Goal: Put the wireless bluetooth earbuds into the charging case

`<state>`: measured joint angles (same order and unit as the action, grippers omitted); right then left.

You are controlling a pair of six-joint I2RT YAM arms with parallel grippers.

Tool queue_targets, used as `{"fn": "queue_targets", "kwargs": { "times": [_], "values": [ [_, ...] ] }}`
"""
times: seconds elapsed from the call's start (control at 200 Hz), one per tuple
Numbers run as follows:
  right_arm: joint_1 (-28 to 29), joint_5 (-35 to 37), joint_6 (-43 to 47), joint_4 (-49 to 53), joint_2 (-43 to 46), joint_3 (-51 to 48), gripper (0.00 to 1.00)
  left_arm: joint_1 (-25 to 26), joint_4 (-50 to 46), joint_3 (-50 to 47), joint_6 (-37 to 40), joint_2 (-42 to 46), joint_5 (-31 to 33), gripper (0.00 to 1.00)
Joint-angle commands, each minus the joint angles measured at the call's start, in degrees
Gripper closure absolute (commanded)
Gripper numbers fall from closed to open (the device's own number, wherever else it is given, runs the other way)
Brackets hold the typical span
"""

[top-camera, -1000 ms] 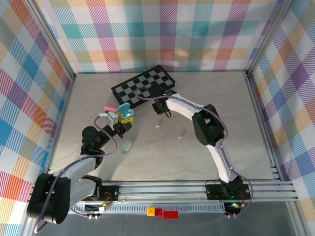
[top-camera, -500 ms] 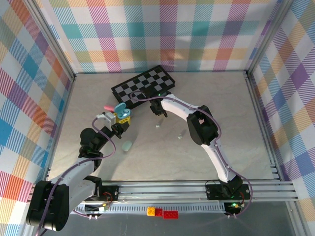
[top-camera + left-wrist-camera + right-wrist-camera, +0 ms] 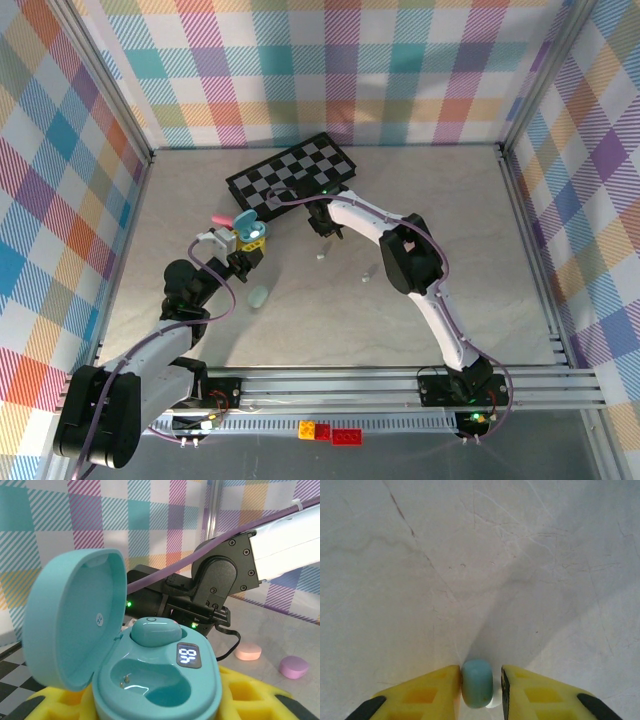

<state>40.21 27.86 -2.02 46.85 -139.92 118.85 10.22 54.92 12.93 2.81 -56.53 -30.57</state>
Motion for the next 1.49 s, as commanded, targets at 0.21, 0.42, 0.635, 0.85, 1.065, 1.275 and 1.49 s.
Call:
{"fn": "queue_targets", "kwargs": {
  "times": [0.21, 0.42, 0.635, 0.85, 1.065, 1.275, 1.49],
  "values": [
    [0.3, -1.3, 1.3, 2.0, -1.7, 1.7, 0.79, -0.9, 0.8, 0.7, 0.9, -0.6, -2.1, 0.63],
    [-0.2, -5.7, -1.2, -1.9, 5.2, -3.5, 0.81, -0.7, 2.0, 0.8, 1.8, -1.7, -3.1, 0.62],
    [-1.0, -9.9, -5.8, -7.9, 20.0, -17.2, 0.81, 1.0, 0.5, 1.8, 4.2, -3.5, -3.5, 0.64],
    [-1.5, -20.1, -10.6, -13.1, 36.9, -30.8, 0.81, 5.4, 1.1, 4.5, 6.9, -6.9, -0.9, 0.65],
    [-1.6, -32.4, -17.1, -18.1, 51.5, -39.3, 0.81, 11.0, 2.9, 8.3, 10.2, -13.0, 1.6, 0.65],
    [-1.7, -43.8, -22.7, -23.8, 59.0, -43.0, 0.81, 17.1, 3.6, 12.3, 12.4, -18.5, 3.7, 0.66],
    [-1.8, -52.2, -27.1, -29.3, 59.0, -44.3, 0.81, 21.2, 4.8, 15.7, 13.2, -22.5, 5.4, 0.66]
  ]
}}
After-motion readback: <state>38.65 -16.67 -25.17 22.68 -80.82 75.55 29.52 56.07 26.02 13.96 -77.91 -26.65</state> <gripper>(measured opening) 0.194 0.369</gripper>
